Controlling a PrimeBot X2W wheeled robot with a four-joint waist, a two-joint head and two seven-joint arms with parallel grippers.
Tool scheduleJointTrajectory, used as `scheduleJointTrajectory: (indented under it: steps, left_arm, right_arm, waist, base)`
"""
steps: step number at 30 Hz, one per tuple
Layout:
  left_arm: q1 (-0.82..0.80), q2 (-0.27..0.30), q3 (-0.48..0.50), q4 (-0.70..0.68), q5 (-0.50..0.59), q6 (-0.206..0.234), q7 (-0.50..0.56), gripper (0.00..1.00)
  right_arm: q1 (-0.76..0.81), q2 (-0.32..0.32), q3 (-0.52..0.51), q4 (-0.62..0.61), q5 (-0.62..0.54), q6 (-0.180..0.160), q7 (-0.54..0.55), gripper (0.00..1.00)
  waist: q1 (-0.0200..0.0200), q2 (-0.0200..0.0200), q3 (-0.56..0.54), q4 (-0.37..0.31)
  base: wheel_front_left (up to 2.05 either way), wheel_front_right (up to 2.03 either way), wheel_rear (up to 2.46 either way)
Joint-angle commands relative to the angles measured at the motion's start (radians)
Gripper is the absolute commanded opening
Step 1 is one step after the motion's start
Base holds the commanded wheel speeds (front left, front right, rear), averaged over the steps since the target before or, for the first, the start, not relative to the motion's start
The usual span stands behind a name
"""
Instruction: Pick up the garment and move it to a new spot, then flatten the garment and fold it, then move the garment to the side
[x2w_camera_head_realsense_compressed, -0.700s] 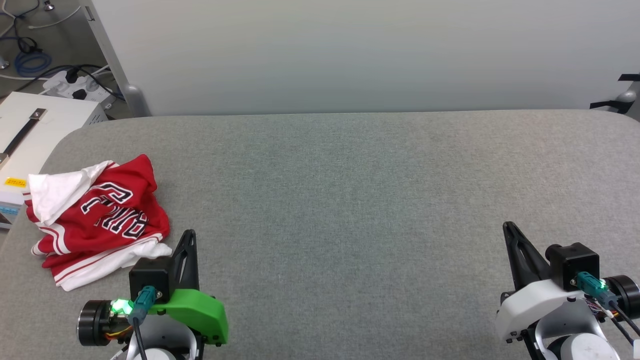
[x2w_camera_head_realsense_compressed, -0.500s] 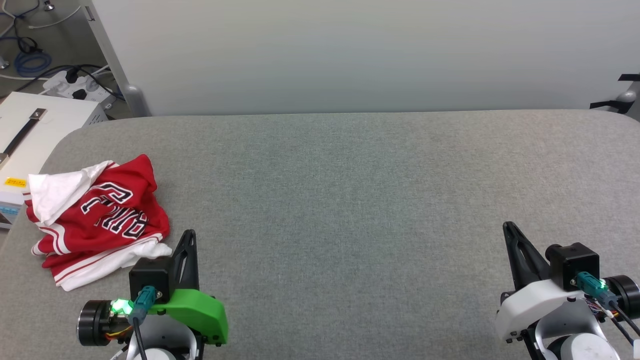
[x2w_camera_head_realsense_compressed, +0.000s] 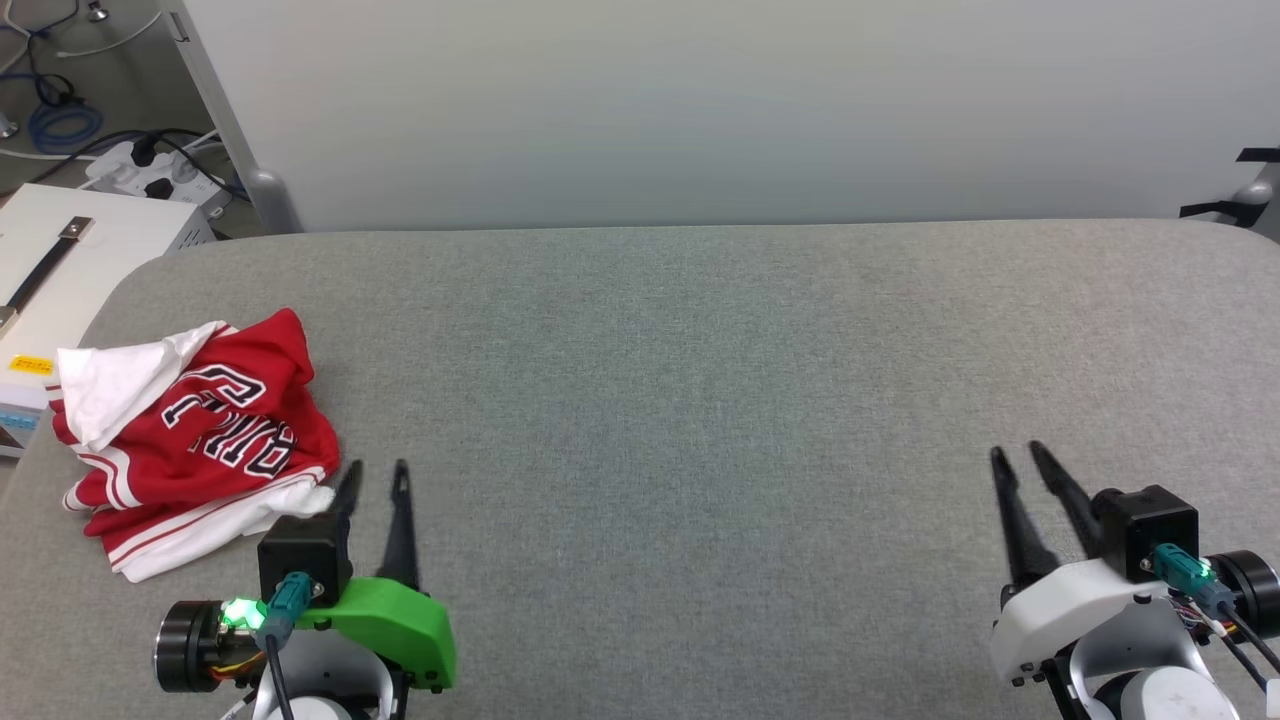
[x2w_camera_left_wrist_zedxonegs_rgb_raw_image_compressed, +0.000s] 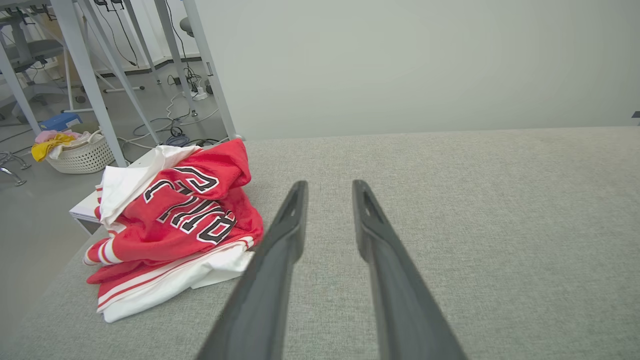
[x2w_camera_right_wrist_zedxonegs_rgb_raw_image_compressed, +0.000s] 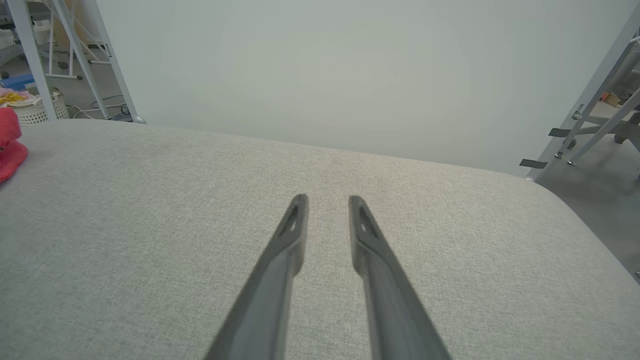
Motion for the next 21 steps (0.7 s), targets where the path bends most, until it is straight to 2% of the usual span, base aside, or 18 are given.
scheduleJointTrajectory:
  steps: [1,21]
  left_arm:
    - [0.0,0.0,-0.001,0.0,-0.001,0.001,-0.002,1.0]
    - [0.006,-0.001,-0.01,-0.012,-0.011,0.022,-0.043,1.0]
  right_arm:
    - [0.0,0.0,0.0,0.0,0.001,0.0,-0.002,1.0]
    - [0.01,-0.001,-0.007,-0.024,0.047,0.0,-0.042,1.0]
  waist:
    - [0.0,0.0,0.0,0.0]
    - [0.0,0.0,0.005,0.001]
  base:
    - [0.0,0.0,0.0]
    - [0.0,0.0,0.0]
